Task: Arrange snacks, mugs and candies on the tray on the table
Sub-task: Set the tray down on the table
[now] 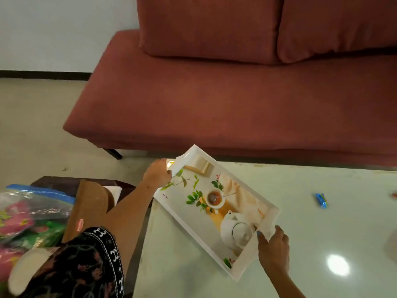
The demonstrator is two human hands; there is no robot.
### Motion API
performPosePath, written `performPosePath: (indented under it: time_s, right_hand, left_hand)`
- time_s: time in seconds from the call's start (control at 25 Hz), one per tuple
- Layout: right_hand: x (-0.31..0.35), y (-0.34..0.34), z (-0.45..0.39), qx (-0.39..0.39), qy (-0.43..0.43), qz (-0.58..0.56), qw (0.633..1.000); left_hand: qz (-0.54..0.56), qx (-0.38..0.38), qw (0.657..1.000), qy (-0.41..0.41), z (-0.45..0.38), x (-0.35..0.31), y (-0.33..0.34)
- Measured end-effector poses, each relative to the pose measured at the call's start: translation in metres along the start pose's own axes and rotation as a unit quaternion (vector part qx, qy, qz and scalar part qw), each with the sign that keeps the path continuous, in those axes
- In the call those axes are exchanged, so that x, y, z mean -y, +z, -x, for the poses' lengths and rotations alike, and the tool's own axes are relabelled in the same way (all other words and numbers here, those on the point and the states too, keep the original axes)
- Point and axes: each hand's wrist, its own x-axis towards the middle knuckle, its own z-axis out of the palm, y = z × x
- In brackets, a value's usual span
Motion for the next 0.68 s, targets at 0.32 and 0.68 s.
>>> performPosePath:
  time_s: [0.32, 0.68]
  right_hand:
    - [-0.02, 0.022, -0.029, -0.061, 0.171, -0.217, 0.959]
    - [-0.038, -0.008, -0.043, -0.054, 0.143, -0.211, 0.965]
  left_hand:
    - [-0.005, -0.013, 1.0, -0.015, -0.042, 0.006, 0.038]
    - [0.275, -0.065, 0.942, -0.183, -0.017, 0.034, 0.045]
